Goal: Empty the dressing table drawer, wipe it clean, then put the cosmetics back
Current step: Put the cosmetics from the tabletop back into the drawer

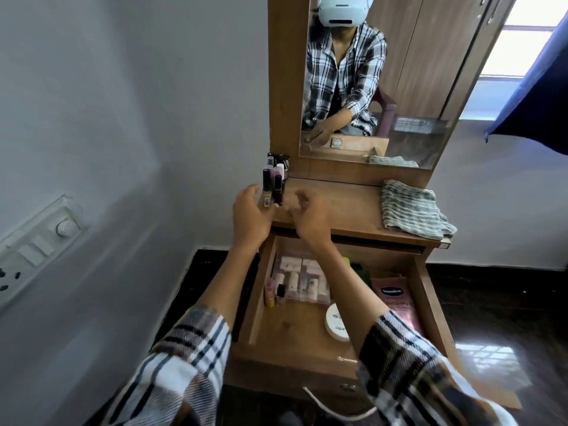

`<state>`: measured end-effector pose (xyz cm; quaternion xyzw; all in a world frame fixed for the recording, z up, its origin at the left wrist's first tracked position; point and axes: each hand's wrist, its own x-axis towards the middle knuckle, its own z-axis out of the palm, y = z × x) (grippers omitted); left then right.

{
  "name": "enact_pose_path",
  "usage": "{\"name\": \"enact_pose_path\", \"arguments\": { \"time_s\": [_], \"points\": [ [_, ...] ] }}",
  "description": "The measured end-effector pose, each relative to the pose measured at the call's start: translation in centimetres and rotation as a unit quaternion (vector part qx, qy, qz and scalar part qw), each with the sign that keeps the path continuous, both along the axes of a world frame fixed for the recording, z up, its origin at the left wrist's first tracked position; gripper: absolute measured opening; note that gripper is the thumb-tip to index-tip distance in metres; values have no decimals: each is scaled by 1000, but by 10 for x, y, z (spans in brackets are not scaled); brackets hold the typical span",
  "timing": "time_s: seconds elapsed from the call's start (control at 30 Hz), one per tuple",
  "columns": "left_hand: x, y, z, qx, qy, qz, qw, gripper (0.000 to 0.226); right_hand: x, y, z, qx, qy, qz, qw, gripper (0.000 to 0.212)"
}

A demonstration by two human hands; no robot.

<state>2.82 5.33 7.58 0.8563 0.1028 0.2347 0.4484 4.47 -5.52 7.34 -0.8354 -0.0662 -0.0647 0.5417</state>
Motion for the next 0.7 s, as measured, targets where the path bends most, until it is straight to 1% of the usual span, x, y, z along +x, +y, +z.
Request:
{"name": "enact_pose_path", "arguments": {
  "time_s": [0.07, 0.13, 0.17, 0.23, 0.33, 0.5, 0.7],
  "points": [
    [21, 0, -10, -14, 6, 19, 1000, 64, 18, 8, -1, 11, 21, 14, 1000, 49],
    [33, 3, -19, -29, 13, 32, 999, 64, 30, 13, -3, 8, 25, 17, 1000, 50],
    [38, 5, -24, -36, 7, 36, 999, 55, 35, 15, -4, 12, 25, 17, 999, 48],
    [44, 9, -32, -30, -17, 36, 999, 27, 41, 19, -6, 22, 21, 19, 999, 44],
    [45, 13, -38, -4, -48, 23, 999, 19, 44, 23, -9, 23, 7, 16, 1000, 39],
    [39, 9, -34, -4, -75, 5, 997, 16, 41, 26, -9, -2, -9, -2, 1000, 31],
    [15, 4, -25, 20, -66, -8, 998, 17, 19, 18, -2, -12, 1, 2, 1000, 29]
  ]
}}
